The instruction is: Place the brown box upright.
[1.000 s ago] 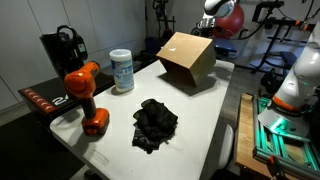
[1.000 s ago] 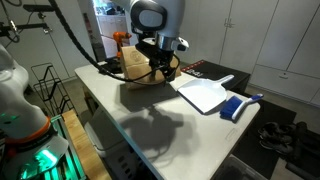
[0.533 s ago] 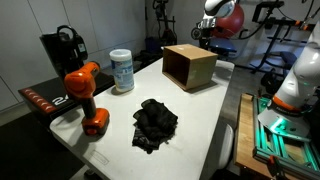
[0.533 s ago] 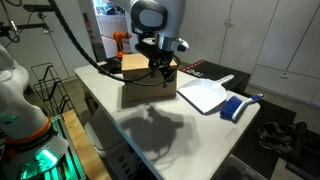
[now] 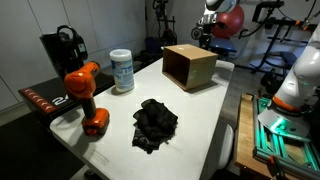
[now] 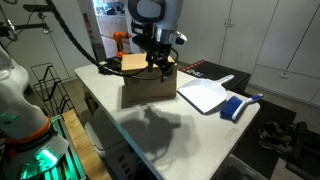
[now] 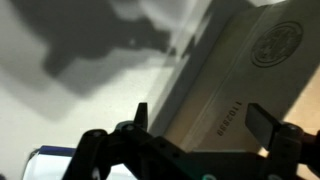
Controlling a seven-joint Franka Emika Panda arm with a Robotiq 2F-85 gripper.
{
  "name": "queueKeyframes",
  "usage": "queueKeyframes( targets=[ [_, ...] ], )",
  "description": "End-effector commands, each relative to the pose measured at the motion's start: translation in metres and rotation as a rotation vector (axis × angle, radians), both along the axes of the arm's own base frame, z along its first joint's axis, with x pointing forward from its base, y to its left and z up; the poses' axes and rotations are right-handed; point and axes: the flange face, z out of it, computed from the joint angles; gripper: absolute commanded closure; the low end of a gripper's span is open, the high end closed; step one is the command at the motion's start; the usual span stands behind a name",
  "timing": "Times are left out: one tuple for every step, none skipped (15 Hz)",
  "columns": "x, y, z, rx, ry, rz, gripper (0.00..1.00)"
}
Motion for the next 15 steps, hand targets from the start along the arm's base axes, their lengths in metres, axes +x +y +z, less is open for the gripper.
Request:
queueKeyframes(
  targets=[
    [-0.015,0.031,0.067,-0.029,0.029,0.057,0.0],
    [-0.016,0.045,0.085,-0.041,0.037,0.083,0.0],
    [-0.013,0.059,0.103,-0.049,0.034,0.102,0.0],
    [-0.007,0.075,0.117,-0.058,0.019,0.113,0.0],
    [0.002,0.092,0.129,-0.083,-0.003,0.111,0.0],
    [0.012,0.11,0.138,-0.106,-0.02,0.099,0.0],
    [0.024,0.128,0.14,-0.13,-0.034,0.094,0.0],
    [0.034,0.145,0.145,-0.162,-0.041,0.08,0.0],
    [0.045,0.161,0.141,-0.206,-0.041,0.063,0.0],
    [0.055,0.174,0.14,-0.24,-0.031,0.051,0.0],
    [0.065,0.188,0.131,-0.274,-0.023,0.045,0.0],
    [0.074,0.199,0.126,-0.309,-0.017,0.044,0.0],
    [0.082,0.211,0.117,-0.343,-0.02,0.049,0.0],
    [0.092,0.221,0.106,-0.389,-0.029,0.053,0.0],
    [0.098,0.23,0.098,-0.415,-0.027,0.055,0.0]
  ],
)
